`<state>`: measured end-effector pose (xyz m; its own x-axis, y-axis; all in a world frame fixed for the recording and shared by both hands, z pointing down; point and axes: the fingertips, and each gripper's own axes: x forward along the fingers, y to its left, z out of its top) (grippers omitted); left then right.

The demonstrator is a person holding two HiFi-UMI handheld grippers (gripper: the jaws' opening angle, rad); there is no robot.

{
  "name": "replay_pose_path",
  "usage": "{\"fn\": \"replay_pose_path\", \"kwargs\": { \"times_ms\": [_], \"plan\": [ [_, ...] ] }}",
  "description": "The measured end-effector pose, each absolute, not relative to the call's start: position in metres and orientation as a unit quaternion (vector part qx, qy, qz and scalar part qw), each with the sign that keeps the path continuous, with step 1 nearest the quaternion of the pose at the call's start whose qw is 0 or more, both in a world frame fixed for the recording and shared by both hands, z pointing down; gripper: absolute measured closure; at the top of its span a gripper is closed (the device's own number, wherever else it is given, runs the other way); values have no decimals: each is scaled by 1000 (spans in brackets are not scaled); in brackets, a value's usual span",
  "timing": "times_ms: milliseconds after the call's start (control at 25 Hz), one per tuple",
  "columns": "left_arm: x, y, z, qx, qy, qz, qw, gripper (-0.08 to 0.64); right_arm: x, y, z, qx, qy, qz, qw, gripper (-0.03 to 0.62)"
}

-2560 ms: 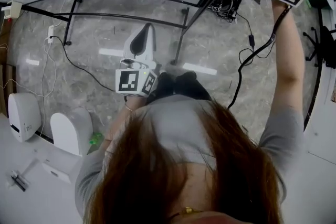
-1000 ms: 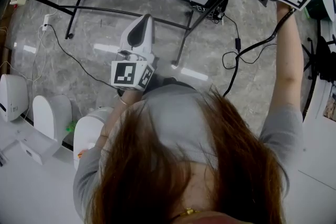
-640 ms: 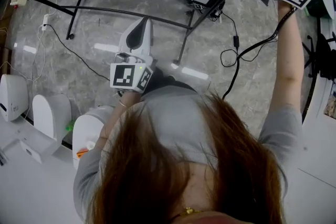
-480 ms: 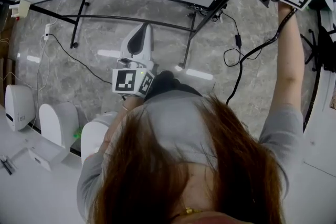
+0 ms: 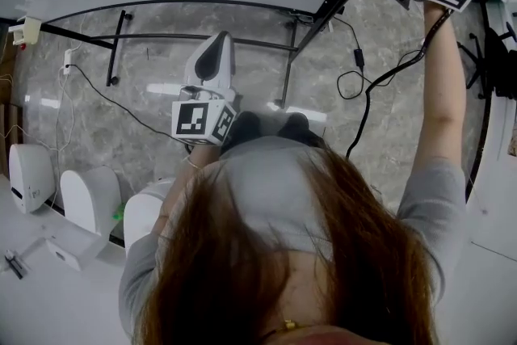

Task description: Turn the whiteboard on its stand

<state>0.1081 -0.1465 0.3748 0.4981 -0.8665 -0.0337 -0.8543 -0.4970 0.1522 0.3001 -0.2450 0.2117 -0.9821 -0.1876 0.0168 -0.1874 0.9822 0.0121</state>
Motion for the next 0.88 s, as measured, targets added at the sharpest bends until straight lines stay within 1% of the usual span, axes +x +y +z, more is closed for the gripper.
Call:
{"fn": "replay_pose_path", "kwargs": {
  "times_ms": [120, 360, 880],
  "plan": [
    [150, -140, 367, 862, -501, -54, 53, 557, 327, -235, 215, 81, -997, -1, 8, 537],
    [186, -142, 361, 866, -494, -49, 52, 557, 326, -233, 217, 68, -998, 8, 12, 538],
    [209, -144, 371, 870, -485, -54, 65, 558, 317, -228, 213, 50, -998, -16, 26, 538]
  ]
}}
